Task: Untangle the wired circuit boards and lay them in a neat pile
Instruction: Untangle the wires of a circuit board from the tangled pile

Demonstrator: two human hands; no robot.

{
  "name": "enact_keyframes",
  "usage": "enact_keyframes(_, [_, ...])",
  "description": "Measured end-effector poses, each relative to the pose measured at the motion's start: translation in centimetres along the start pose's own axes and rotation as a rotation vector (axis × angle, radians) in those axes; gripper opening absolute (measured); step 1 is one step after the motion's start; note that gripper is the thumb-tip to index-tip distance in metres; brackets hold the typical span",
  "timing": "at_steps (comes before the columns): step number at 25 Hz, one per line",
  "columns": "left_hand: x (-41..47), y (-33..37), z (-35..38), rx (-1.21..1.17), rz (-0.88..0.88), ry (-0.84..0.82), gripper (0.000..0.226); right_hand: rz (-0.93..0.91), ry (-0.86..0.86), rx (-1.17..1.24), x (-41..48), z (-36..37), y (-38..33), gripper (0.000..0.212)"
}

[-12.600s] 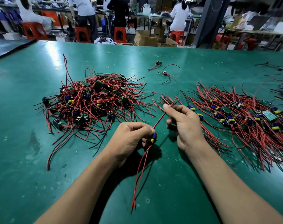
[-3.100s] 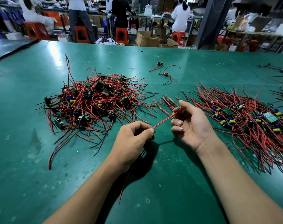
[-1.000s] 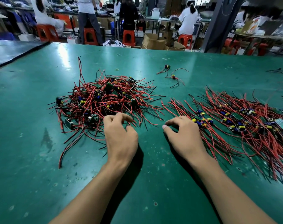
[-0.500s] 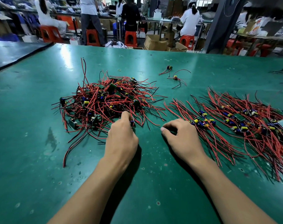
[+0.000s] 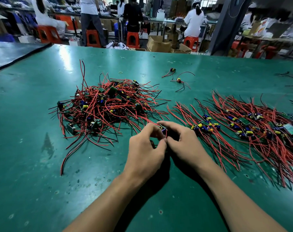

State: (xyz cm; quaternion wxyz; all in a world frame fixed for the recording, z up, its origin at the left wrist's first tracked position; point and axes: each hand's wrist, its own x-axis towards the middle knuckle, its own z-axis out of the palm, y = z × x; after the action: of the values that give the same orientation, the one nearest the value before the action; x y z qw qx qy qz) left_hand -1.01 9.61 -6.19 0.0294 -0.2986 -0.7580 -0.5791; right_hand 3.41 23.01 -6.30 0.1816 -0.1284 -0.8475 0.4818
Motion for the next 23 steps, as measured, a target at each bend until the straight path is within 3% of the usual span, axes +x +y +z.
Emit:
enact_keyframes(3, [0.6,-0.1,-0.4,-0.152,-0.094,-0.042,0.018,0.116,-0.01,0.354,0.3,-0.1,-0.5,0.038])
enact_keyframes(7, [0.7,0.2,-0.5,-0.212,-0.141,-0.15,0.018,0.106,0.108,0.427,0.2,-0.1,-1.2,0.012])
enact_keyframes(11, [1.4,0.3,-1.3,-0.562,-0.409,-0.029,0.011,0.307,0.261,0.726,0.6,-0.7,-1.6,0.019])
enact_keyframes(14, [1.7,0.3,-1.6,-0.654,-0.507,-0.001,0.007,0.431,0.136,1.049,0.6,-2.1,-2.1,0.026])
enact_keyframes(16, [1.8,0.4,-1.4,-0.682,-0.512,-0.039,0.014,0.435,-0.003,1.012,0.4,-2.0,-2.2,0.025])
enact_keyframes(20, [2.3,0.4,-1.4,-0.914,-0.683,-0.159,0.051,0.383,-0.189,0.901,-0.3,-0.5,-2.8,0.022])
enact_keyframes(23, [1.7,0.3,-1.1,-0.876,-0.551,-0.196,0.03,0.363,-0.176,0.874,-0.4,0.4,-3.0,0.022])
